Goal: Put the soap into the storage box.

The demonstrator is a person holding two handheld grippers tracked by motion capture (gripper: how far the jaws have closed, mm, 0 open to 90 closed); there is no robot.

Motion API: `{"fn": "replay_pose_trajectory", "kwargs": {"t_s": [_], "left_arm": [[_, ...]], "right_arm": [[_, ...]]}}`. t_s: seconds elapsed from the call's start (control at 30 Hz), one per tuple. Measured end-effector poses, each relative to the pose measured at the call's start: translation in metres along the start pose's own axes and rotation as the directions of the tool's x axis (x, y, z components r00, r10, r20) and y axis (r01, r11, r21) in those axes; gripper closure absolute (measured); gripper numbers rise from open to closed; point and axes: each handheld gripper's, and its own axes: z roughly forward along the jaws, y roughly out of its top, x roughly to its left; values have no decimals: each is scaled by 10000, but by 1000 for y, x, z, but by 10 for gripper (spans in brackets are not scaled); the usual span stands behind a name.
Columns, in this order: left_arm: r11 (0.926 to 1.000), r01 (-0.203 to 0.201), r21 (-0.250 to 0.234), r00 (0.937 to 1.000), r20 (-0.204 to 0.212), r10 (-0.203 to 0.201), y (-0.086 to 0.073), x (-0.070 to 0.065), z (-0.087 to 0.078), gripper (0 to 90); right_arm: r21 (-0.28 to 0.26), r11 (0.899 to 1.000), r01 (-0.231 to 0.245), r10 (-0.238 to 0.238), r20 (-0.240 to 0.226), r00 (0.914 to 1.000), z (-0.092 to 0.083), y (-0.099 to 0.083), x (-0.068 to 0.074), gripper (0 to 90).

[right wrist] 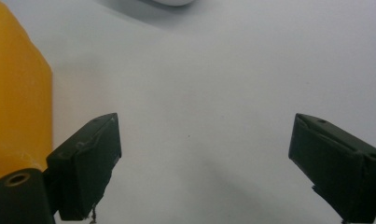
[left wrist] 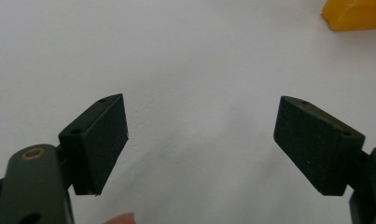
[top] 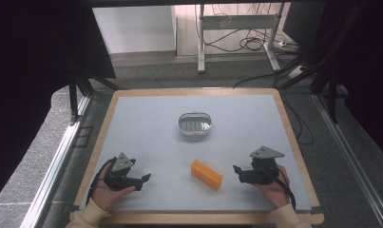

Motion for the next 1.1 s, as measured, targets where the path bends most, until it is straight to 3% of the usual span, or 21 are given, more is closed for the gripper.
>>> {"fn": "replay_pose_trajectory", "kwargs": {"t_s": [0.57, 0.73, 1.1], "left_arm": [[10000, 35, -3, 10000, -90, -35, -2, 2, -3, 176], [10000, 41, 83, 9999, -150, -39, -2, 2, -2, 174], [10000, 49, 30, 9998, -171, -49, -2, 2, -4, 175]], "right_arm": [[341, 9990, 277, -267, -306, 9992, 0, 0, 4, 102], [193, 9977, 649, -639, -519, 9966, -8, 11, 7, 111], [248, 9963, 826, -805, -755, 9939, -17, 28, 19, 155]]}}
